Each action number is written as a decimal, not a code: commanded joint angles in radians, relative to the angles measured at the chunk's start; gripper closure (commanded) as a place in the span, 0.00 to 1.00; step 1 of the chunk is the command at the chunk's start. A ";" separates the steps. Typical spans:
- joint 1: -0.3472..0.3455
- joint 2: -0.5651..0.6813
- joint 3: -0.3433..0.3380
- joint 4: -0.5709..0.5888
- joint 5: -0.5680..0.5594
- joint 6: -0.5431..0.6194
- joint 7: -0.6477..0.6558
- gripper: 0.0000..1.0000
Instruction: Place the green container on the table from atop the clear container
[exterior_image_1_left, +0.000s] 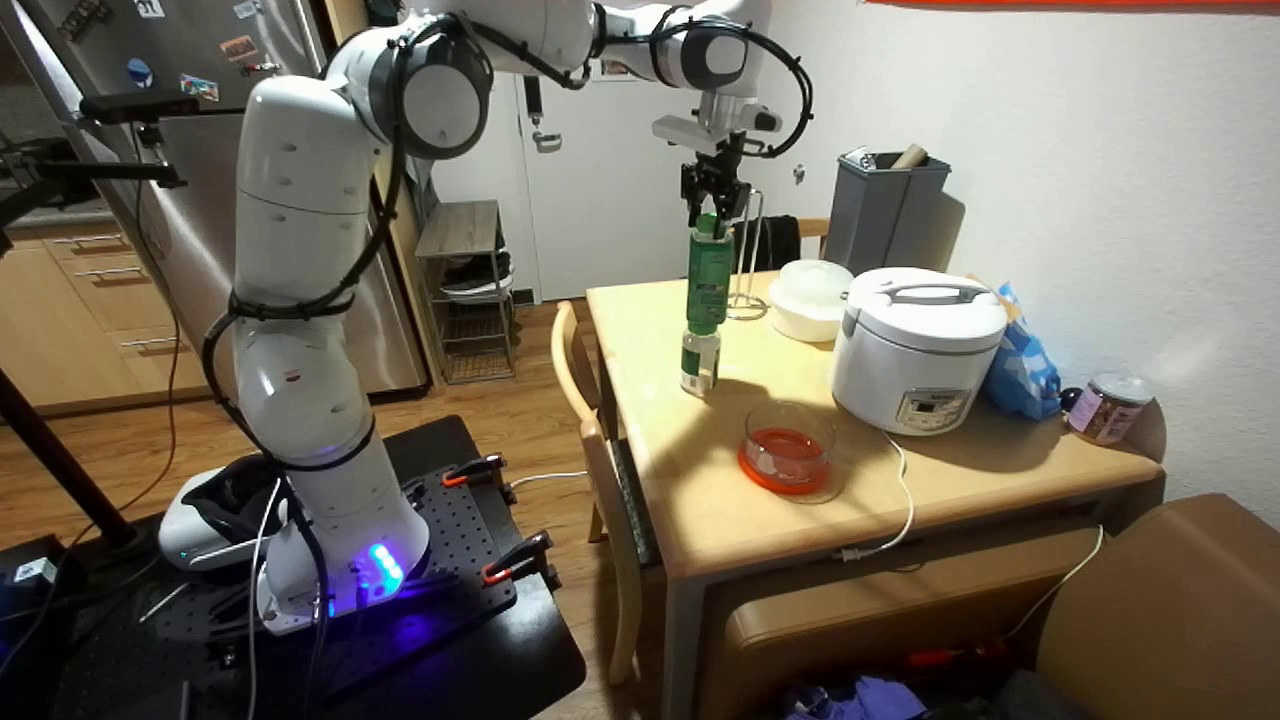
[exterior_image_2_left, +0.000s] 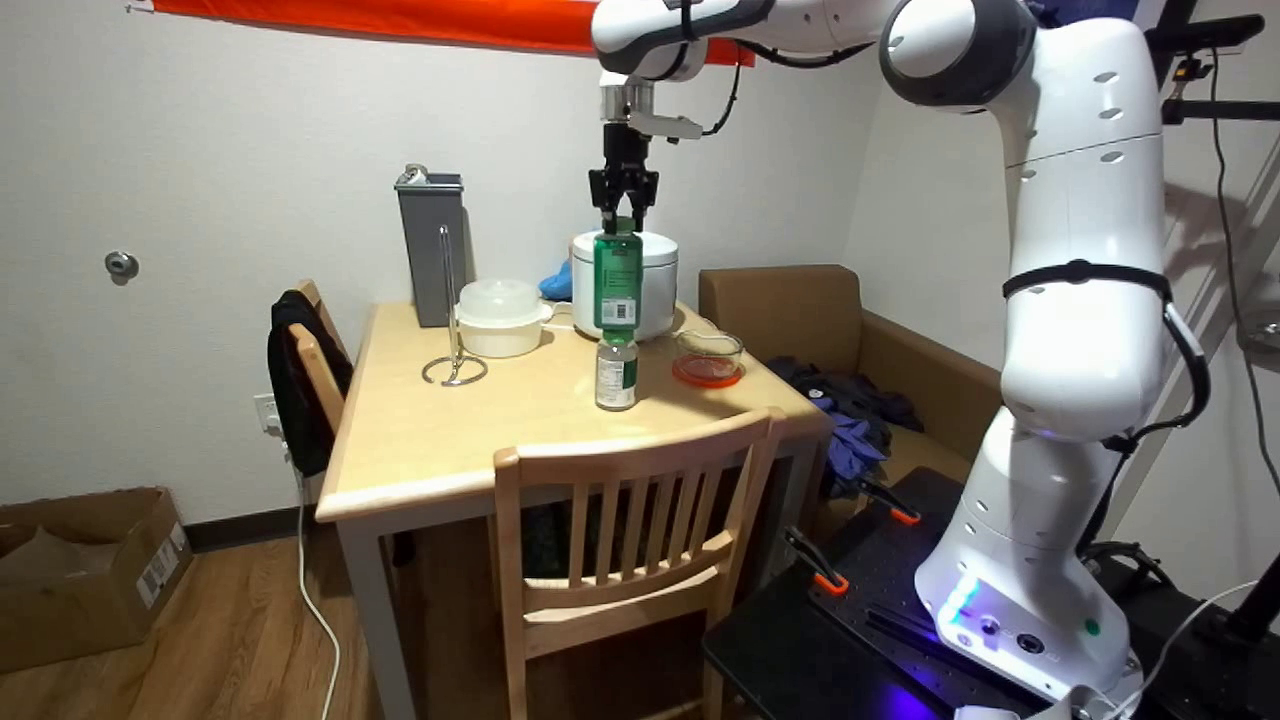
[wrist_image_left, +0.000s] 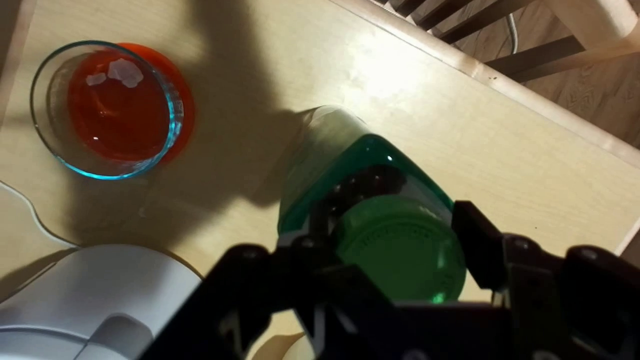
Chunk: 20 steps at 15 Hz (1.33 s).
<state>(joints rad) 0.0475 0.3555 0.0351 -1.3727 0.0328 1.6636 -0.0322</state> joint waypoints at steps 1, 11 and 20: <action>0.004 -0.024 -0.001 0.032 -0.008 -0.020 0.030 0.62; 0.060 0.042 0.031 0.178 -0.026 -0.043 0.010 0.62; 0.147 0.124 0.065 0.234 -0.018 -0.029 -0.006 0.62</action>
<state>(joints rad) 0.1778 0.4464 0.0903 -1.1866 0.0230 1.6588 -0.0329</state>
